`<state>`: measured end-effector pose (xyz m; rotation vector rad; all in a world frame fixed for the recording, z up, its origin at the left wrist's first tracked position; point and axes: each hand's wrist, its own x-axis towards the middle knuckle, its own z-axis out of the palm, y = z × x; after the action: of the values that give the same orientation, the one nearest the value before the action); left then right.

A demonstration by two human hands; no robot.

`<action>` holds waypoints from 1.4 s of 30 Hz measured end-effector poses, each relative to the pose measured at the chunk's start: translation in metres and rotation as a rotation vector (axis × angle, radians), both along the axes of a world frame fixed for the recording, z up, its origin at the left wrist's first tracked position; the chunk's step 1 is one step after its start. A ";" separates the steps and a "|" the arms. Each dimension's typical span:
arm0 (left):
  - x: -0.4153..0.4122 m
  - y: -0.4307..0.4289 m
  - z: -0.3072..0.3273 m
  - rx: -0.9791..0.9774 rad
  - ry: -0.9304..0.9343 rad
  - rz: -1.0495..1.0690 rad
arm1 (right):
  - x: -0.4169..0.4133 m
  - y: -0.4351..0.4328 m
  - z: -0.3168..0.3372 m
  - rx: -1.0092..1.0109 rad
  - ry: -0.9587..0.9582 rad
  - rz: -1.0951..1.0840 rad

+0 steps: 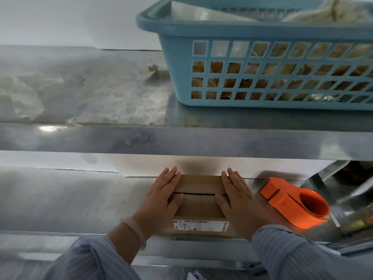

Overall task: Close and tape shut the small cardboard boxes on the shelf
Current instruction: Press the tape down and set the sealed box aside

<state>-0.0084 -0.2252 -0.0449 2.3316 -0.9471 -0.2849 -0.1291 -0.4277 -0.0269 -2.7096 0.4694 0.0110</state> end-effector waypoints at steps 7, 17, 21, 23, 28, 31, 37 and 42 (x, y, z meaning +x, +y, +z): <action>0.006 0.023 0.004 -0.112 0.275 -0.063 | -0.015 -0.010 -0.003 0.165 -0.056 0.007; -0.032 0.021 -0.008 -0.320 0.364 0.001 | -0.025 -0.012 -0.016 0.362 -0.178 -0.100; -0.037 0.022 -0.004 -0.358 0.347 0.032 | -0.027 -0.013 -0.017 0.378 -0.175 -0.097; -0.043 0.023 -0.005 -0.339 0.317 0.020 | -0.027 -0.013 -0.016 0.370 -0.195 -0.087; -0.049 0.026 -0.004 -0.318 0.304 0.022 | -0.025 -0.016 -0.013 0.371 -0.170 -0.058; -0.053 0.029 -0.005 -0.398 0.379 0.089 | -0.023 -0.014 -0.011 0.379 -0.182 -0.052; -0.063 0.037 -0.005 -0.460 0.425 0.184 | -0.021 -0.008 -0.007 0.417 -0.205 -0.027; -0.060 0.060 0.003 -0.474 0.346 0.260 | -0.017 0.000 0.004 0.444 -0.263 0.057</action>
<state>-0.0682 -0.1648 -0.0415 1.8618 -0.4710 -0.3058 -0.1458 -0.4275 -0.0230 -2.2454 0.2710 -0.1989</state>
